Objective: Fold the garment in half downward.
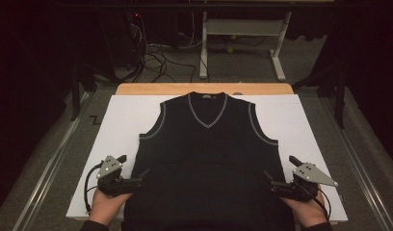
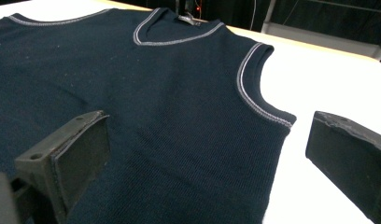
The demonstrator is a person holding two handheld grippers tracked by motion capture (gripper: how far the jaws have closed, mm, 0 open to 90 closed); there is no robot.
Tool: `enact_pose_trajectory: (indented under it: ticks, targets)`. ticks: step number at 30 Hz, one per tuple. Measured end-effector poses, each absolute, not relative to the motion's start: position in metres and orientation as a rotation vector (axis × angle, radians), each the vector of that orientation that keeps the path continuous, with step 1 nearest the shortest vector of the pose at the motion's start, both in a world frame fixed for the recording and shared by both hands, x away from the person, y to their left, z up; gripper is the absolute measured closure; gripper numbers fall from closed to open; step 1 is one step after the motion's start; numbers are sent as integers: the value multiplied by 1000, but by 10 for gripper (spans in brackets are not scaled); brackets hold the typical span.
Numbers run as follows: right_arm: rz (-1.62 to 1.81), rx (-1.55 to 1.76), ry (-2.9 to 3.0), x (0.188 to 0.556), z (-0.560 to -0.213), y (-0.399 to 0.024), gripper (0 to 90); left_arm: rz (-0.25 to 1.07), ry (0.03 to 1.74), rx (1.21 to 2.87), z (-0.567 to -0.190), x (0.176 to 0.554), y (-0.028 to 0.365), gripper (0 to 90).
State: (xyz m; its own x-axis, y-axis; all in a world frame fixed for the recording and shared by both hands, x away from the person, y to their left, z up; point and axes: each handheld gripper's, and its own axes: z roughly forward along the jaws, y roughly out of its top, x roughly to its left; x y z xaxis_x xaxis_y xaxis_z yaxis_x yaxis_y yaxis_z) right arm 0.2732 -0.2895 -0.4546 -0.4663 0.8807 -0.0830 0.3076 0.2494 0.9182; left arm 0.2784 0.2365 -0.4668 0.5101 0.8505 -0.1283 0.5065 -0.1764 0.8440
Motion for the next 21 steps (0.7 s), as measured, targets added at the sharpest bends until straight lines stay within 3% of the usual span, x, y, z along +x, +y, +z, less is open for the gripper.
enact_pose_trajectory:
  ticks: [14,18,21]
  targets:
    - [1104,1160,2001,279,-460,-290,42,374,1270,1963,-475,290,237,27]
    - [1056,1214,2030,281,-461,-292,132,354,1296,1992,-477,292,235,124]
    - [1025,1281,2045,286,-460,-296,281,339,1318,2008,-479,296,233,140]
